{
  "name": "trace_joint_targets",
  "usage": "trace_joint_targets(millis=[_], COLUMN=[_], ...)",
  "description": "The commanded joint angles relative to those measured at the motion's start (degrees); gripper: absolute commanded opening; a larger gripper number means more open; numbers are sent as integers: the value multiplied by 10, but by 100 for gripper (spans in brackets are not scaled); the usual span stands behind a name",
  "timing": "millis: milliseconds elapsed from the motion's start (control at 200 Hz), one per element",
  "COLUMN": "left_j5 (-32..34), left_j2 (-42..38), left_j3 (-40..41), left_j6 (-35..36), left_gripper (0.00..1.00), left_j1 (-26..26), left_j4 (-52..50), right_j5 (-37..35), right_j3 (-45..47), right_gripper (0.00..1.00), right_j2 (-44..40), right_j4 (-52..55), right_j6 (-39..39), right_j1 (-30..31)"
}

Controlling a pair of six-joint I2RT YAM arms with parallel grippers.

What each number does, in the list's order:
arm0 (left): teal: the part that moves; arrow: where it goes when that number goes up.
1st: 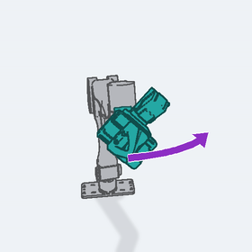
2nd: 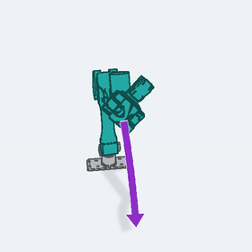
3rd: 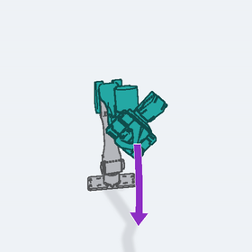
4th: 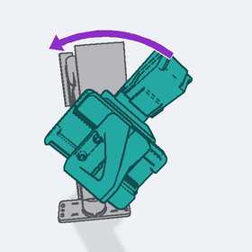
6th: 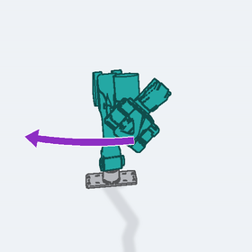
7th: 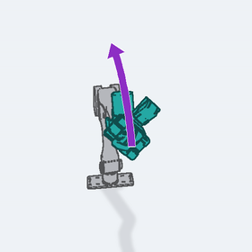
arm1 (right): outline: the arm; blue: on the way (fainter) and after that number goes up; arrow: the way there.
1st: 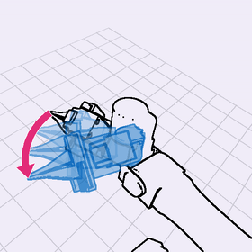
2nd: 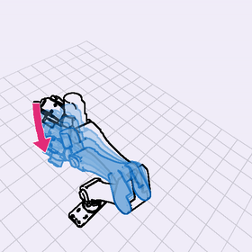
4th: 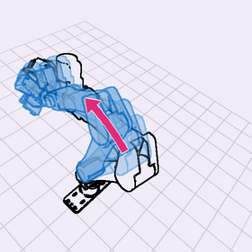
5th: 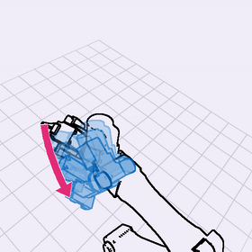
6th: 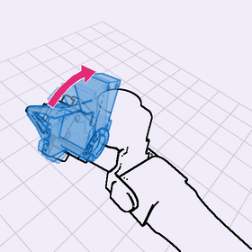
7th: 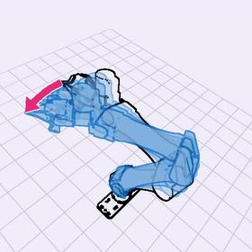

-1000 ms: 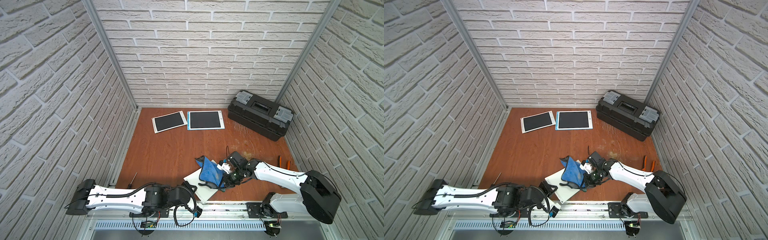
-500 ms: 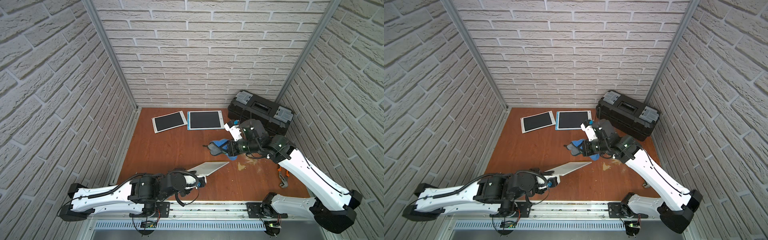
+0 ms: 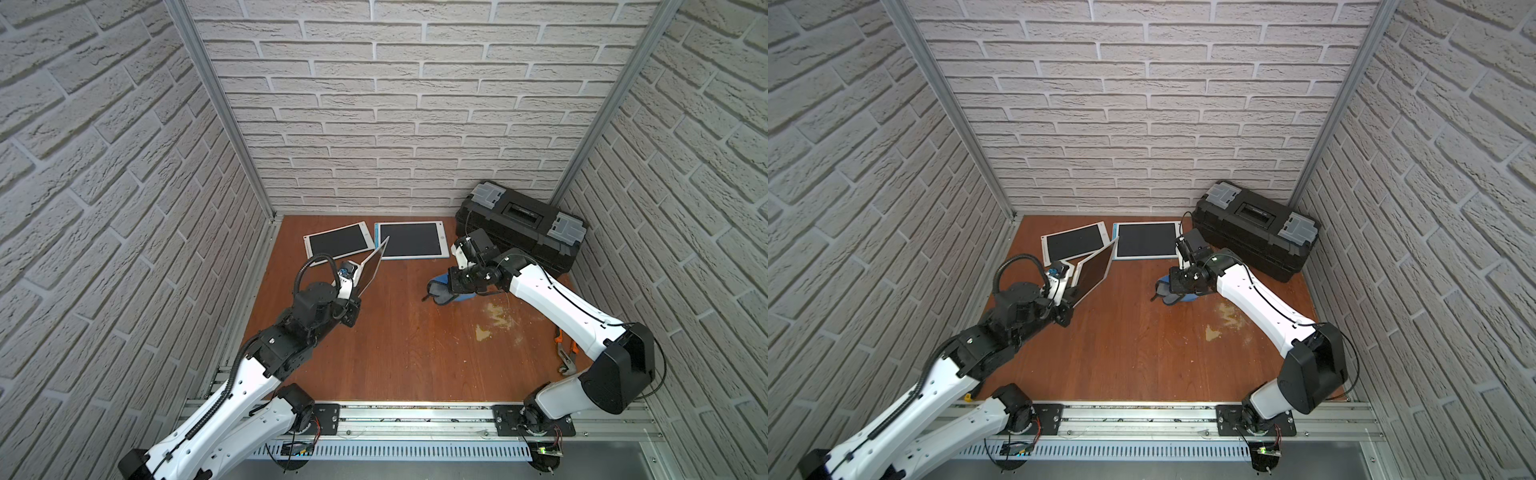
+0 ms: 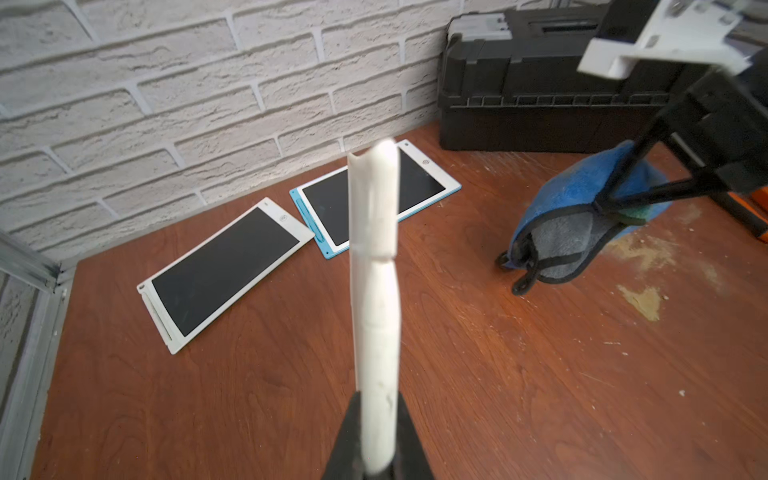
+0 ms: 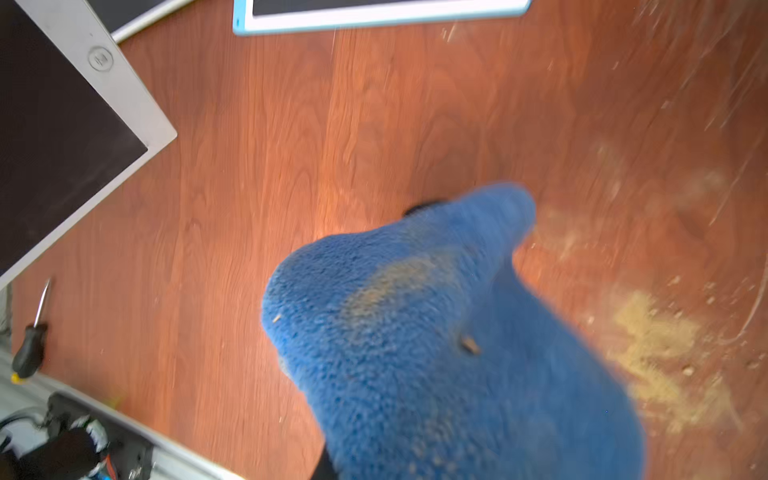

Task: Wipe the drawing tablet
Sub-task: Adjust the cleaning item at the center of the board.

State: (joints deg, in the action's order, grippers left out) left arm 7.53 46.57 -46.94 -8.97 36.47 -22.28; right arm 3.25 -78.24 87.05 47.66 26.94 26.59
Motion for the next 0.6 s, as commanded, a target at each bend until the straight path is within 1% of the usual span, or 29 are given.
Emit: trace_joint_targets(millis=[0, 80, 160, 270, 370, 435, 515, 595], left_j5=[-96, -144, -178, -213, -224, -226, -232, -244], left_j2=[56, 101, 144, 189, 218, 226, 215, 180], left_j3=[-48, -79, -115, -160, -206, -230, -228, -191], left_j6=[-6, -16, -51, -102, -135, -154, -185, -231], left_gripper=[0, 0, 0, 0, 0, 0, 0, 0], left_j1=[-29, -55, -87, -123, -137, -139, -138, -136], left_j4=[97, 107, 113, 120, 98, 73, 60, 73], right_j5=[-40, -95, -133, -144, -176, -181, -160, -141], right_j3=[-57, -60, -46, -126, -219, -249, -224, -143], right_gripper=[3, 3, 3, 3, 3, 3, 3, 3], right_j2=[19, 35, 36, 64, 94, 101, 87, 48], right_j4=[-55, -47, -63, 0, 78, 107, 98, 60], right_j6=[-13, 7, 19, 25, 28, 29, 26, 30], right_j1=[-16, -25, -30, -35, -35, -35, -34, -33])
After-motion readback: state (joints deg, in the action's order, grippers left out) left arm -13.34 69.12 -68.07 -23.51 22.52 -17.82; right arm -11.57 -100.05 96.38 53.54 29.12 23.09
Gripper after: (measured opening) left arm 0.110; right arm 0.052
